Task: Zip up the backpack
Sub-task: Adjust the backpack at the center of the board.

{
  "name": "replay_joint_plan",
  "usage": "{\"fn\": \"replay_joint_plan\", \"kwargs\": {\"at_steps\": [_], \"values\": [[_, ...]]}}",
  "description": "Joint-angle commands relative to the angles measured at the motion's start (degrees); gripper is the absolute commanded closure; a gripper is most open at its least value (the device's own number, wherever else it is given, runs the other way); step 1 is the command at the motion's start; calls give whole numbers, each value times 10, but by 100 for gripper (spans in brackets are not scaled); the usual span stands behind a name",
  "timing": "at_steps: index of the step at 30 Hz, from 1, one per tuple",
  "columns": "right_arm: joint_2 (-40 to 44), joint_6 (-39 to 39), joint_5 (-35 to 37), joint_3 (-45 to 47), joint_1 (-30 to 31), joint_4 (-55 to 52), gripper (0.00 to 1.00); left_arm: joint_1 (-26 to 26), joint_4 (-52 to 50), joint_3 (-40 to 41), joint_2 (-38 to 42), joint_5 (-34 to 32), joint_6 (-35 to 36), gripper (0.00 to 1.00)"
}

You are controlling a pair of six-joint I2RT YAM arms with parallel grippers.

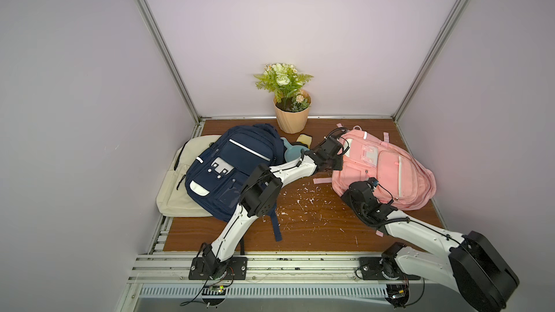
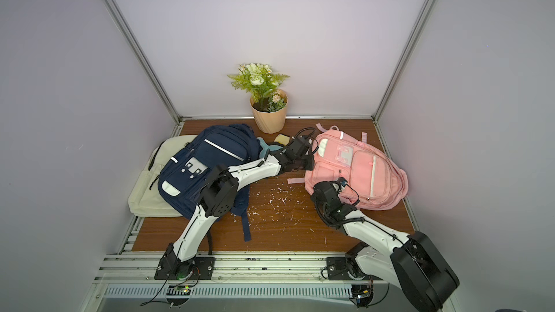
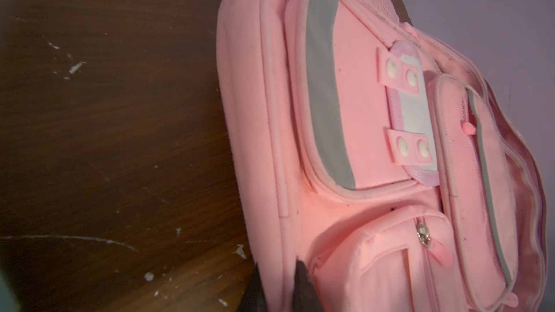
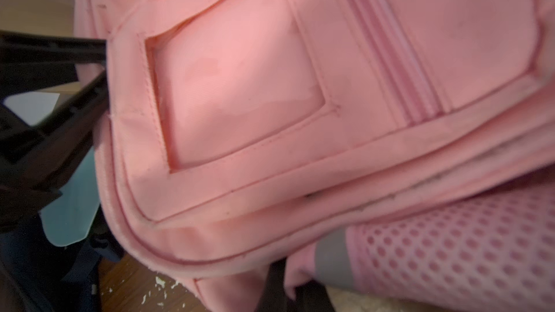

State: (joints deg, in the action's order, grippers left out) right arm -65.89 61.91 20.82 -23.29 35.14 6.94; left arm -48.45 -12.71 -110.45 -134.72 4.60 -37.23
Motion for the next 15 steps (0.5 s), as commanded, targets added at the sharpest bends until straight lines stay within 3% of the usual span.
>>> {"fn": "replay_joint_plan", "kwargs": {"at_steps": [1, 3, 5, 9, 15], "values": [[-2, -64, -75, -67, 22, 31, 67, 24, -31, -16, 12, -19, 22, 79], [16, -93, -41, -91, 21, -21, 43, 39, -60, -24, 17, -35, 33, 61], [39, -118, 1, -103, 16, -68, 30, 41, -97, -22, 33, -82, 37, 38], [61, -173, 29, -112, -56, -150, 26, 24, -76, 95, 122, -130, 26, 19], [29, -247, -34, -107, -229, -181, 23, -28, 29, 299, 227, -101, -48, 8]]}}
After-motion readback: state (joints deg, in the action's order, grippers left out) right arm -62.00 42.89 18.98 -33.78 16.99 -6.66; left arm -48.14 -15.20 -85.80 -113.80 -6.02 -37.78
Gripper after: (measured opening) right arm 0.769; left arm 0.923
